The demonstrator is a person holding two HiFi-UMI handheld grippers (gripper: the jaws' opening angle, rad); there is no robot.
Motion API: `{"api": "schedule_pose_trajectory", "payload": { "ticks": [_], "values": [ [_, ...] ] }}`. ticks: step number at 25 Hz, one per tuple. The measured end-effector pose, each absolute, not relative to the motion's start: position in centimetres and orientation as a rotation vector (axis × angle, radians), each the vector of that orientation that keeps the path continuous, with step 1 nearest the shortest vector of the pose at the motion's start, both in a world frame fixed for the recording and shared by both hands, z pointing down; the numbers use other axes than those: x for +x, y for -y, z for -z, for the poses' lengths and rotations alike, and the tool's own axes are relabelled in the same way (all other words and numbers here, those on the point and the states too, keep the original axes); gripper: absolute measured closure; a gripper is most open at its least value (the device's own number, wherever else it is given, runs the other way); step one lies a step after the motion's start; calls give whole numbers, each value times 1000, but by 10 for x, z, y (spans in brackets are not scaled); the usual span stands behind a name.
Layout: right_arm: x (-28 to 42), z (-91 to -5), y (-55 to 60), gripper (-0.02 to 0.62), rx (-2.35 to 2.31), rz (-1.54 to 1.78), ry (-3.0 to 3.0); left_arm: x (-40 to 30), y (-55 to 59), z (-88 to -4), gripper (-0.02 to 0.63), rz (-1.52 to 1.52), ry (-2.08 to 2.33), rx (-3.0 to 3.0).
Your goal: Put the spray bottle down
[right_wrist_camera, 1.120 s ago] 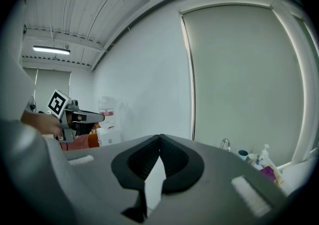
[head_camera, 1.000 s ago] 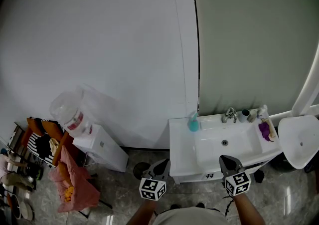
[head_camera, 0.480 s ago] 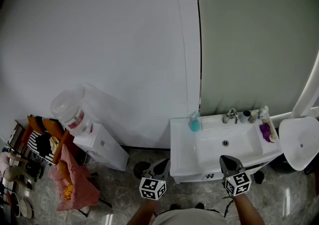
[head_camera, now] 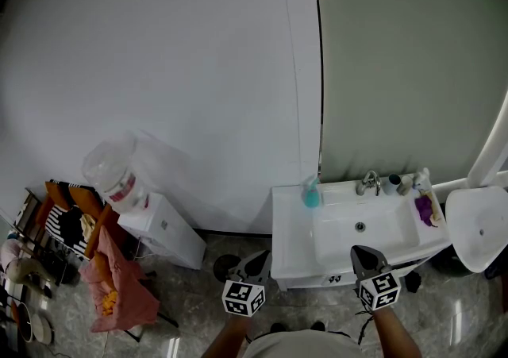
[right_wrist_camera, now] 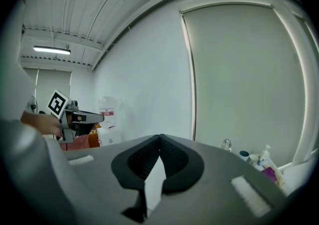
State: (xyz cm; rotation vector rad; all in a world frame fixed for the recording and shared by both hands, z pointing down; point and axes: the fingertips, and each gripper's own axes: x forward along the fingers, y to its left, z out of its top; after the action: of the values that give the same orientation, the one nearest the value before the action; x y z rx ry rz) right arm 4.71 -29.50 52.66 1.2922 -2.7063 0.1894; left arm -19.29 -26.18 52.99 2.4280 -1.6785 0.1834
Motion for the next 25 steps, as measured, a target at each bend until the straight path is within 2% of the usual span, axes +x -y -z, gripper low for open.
{"api": "schedule_pose_trajectory", "payload": {
  "ticks": [25],
  "values": [
    [61, -527, 320, 584, 1233, -156, 2735, -180, 277, -531, 600, -185, 1740, 2374]
  ]
}}
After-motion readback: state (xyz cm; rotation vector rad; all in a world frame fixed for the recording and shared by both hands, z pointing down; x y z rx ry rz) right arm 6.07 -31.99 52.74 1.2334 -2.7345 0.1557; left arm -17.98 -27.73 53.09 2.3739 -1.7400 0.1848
